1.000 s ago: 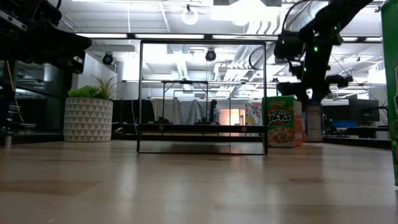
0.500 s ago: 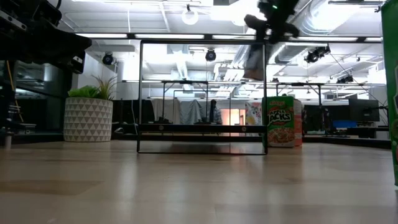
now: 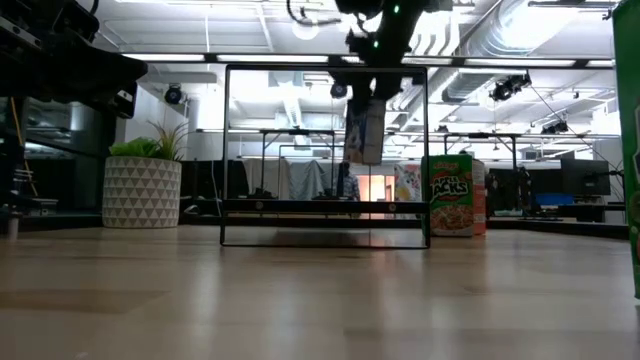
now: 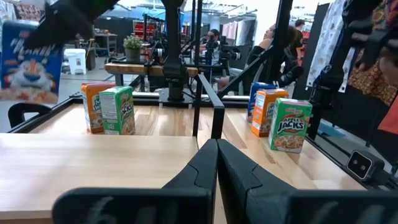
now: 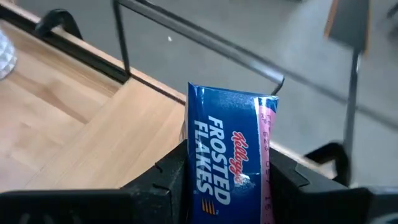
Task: Stack cereal on shelf
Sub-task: Put the top blue cereal box on the shelf
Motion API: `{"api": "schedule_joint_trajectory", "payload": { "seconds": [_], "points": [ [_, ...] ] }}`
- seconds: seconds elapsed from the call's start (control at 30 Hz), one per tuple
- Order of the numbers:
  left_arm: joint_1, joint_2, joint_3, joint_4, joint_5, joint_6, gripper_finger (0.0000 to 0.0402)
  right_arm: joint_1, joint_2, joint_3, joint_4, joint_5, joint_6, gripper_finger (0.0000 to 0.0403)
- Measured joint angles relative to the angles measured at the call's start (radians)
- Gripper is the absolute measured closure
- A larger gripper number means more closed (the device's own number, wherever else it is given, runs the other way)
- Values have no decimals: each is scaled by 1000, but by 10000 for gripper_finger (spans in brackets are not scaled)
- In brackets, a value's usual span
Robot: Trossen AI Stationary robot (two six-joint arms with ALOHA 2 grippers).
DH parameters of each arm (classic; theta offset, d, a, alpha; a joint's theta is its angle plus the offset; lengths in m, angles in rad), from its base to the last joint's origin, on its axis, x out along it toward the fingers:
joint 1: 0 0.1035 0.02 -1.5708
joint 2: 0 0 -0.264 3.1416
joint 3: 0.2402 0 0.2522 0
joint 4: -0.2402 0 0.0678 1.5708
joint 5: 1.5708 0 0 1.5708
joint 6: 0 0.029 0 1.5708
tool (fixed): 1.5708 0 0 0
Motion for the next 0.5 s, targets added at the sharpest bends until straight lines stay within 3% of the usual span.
{"api": "schedule_joint_trajectory", "payload": {
  "seconds": [0.17,0.5],
  "points": [
    [0,0,0,0,0,0,398,-69,41,-1,-6,-112,94,269],
    [0,0,0,0,0,0,398,-118,50,-1,0,-157,190,269]
  ]
}}
